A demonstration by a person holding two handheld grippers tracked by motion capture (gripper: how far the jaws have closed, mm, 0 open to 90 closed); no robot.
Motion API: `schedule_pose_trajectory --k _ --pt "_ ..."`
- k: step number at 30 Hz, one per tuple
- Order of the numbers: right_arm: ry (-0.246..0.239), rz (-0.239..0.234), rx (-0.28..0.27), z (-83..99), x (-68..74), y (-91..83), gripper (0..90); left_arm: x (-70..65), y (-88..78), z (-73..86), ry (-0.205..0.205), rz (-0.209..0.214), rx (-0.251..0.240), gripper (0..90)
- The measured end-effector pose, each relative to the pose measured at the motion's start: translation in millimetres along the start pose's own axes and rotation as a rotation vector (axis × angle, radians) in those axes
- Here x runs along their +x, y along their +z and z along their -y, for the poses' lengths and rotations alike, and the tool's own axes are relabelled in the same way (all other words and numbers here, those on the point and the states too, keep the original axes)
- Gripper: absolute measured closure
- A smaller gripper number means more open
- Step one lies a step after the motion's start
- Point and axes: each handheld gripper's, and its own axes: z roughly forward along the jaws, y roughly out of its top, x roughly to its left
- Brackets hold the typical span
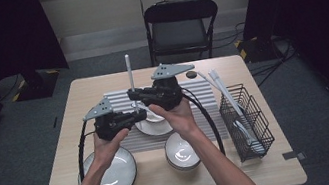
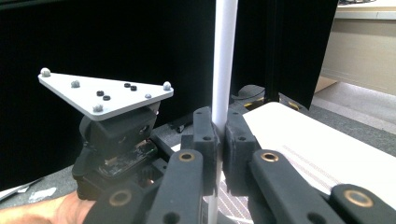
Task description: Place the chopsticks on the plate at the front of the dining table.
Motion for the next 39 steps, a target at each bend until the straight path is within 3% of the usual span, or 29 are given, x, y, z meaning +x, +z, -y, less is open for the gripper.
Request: schedule_pose_trajectory --k 7,10,17,20,29,32,39 --pt "-0.005 0.011 -0.001 1.6 -1.6 1.3 83.3 0.1 -1.4 0.9 -0.005 0.004 0.011 86.3" --pt "-0.021 0.032 0.003 1.5 -2.8 1.0 71.8 1.5 -3.2 3.0 -0.007 0.006 0.027 86.3" --pt "-0.039 0.056 0.031 5.4 -2.9 5.0 61.6 1.3 -10.3 12.3 -0.031 0.001 0.025 86.4" --pt "-0.039 0.063 0.031 7.4 -2.7 7.0 60.7 1.9 -13.3 15.8 -0.025 -0.014 0.047 86.5" --pt "-0.021 0.074 0.017 8.9 -5.8 6.8 61.3 4.7 -20.5 18.7 -0.031 -0.007 0.036 86.4" --pt "-0.018 0.112 0.005 10.7 -8.0 3.8 59.8 4.7 -21.8 18.2 -0.031 -0.014 0.034 86.5" --pt "-0.006 0.141 0.012 14.1 -13.4 0.6 56.2 2.9 -21.5 20.0 -0.030 -0.004 0.047 86.5"
